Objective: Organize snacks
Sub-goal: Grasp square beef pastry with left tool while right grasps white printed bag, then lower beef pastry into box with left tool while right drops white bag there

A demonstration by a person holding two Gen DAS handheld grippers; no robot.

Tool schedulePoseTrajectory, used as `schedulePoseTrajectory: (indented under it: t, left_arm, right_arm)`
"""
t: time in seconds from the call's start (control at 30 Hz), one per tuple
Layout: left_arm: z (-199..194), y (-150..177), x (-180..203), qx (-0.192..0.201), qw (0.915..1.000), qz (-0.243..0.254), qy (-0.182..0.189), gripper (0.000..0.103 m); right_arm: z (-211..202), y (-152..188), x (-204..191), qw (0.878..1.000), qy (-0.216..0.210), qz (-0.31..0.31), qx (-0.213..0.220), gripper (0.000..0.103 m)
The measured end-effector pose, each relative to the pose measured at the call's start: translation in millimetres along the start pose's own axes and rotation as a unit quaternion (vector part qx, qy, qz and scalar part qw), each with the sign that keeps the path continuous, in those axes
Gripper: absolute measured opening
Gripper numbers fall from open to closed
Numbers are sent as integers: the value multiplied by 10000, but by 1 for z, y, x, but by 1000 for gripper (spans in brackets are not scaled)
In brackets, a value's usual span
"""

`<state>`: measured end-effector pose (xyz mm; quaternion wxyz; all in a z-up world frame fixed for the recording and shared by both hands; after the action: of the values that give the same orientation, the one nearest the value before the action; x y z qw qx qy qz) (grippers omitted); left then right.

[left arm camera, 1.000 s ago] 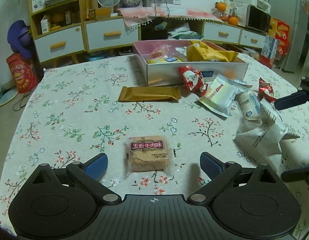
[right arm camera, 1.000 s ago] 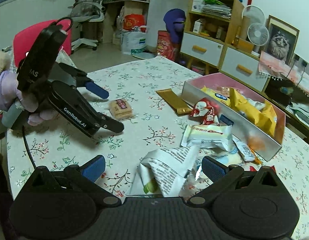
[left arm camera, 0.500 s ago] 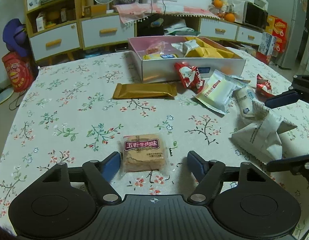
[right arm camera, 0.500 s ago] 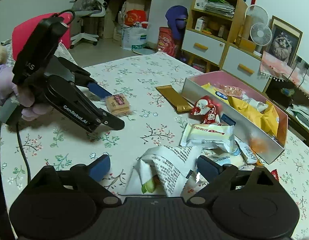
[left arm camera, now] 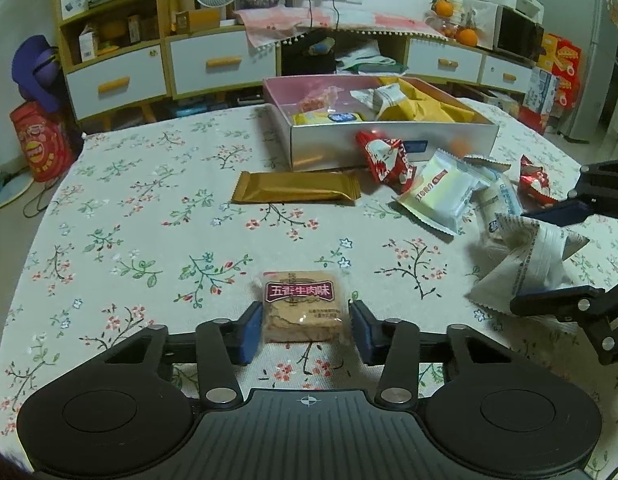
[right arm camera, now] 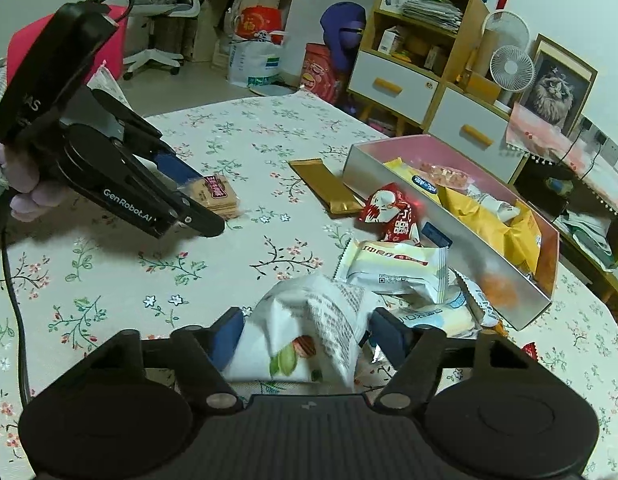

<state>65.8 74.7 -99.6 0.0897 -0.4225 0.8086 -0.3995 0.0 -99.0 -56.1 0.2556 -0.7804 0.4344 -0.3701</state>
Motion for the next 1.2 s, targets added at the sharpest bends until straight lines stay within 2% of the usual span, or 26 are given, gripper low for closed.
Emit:
schedulePoseTrajectory:
  t: [0.07,0.17,0.3,0.6,0.83,1.2]
  left_arm:
    - [-1,-1,0,-10,10000,-14,7,39]
    - [-1,-2,0,-22,10000,-48,10,38]
    - [-3,-5,-1,2,10000,-95,-11,38]
    - [-12,-27,-5,261,9992,-280,-65,38]
    - [-8,-50,-1,413,9987,-292,-74,38]
    - [15,-90,4,742,9962,-466,-18,38]
  right_arm:
    - [1,-1,0,10000,-56,-3,-49,27]
    - [1,-2,-1,9999,-77,-36,-79,23]
    - [0,-4,2,9997,-204,84,-121,21]
    - [-5,-19,17,9984,-204,519,46,21]
    - [-2,-36,39,9965,16,803,248,21]
    - [35,-47,86,9868,602,1482,261,21]
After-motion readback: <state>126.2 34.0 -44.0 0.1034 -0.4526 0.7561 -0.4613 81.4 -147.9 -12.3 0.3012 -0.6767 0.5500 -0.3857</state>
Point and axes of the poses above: each gripper's, at about its wrist camera, not at the fingertips, and z roughly the way its jaws point, x to its right, y to its underside, the point moved 5 cm from there along z, roughly the way its jaws point, and after that the axes turned 15 degrees about y, right-handed, at the moved point
